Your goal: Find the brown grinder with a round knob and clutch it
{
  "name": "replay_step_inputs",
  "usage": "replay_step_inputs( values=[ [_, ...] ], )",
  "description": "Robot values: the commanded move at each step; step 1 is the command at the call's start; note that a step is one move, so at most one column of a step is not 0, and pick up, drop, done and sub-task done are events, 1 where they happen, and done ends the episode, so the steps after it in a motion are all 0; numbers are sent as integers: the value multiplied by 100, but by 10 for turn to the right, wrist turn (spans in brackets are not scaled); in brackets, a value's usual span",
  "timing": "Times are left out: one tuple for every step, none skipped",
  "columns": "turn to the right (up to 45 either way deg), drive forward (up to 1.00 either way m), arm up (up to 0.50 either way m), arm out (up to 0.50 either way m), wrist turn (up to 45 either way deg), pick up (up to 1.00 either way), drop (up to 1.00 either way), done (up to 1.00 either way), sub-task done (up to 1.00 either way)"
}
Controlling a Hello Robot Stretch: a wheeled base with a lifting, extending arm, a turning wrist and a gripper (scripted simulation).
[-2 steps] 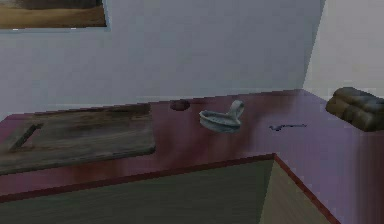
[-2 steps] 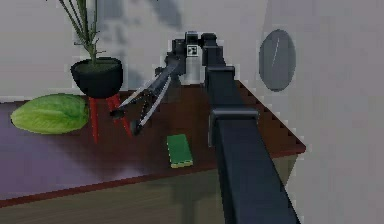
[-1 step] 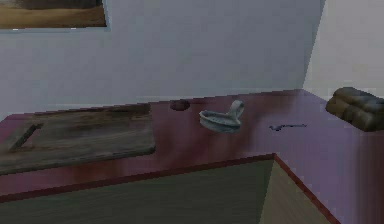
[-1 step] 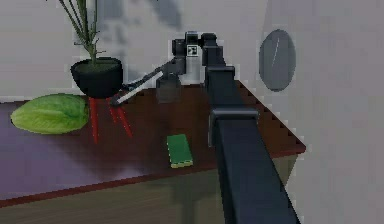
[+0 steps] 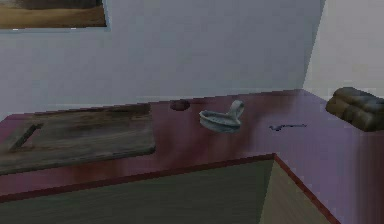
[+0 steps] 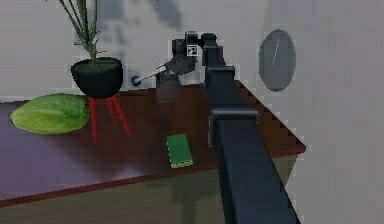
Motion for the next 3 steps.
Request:
replay_step_inputs(
  values=[
    [0, 0, 0, 0, 150, 0, 0, 0, 0],
    [0, 0, 0, 0, 0, 100, 0, 0, 0],
    [0, 0, 0, 0, 0, 0, 0, 100, 0]
  ],
)
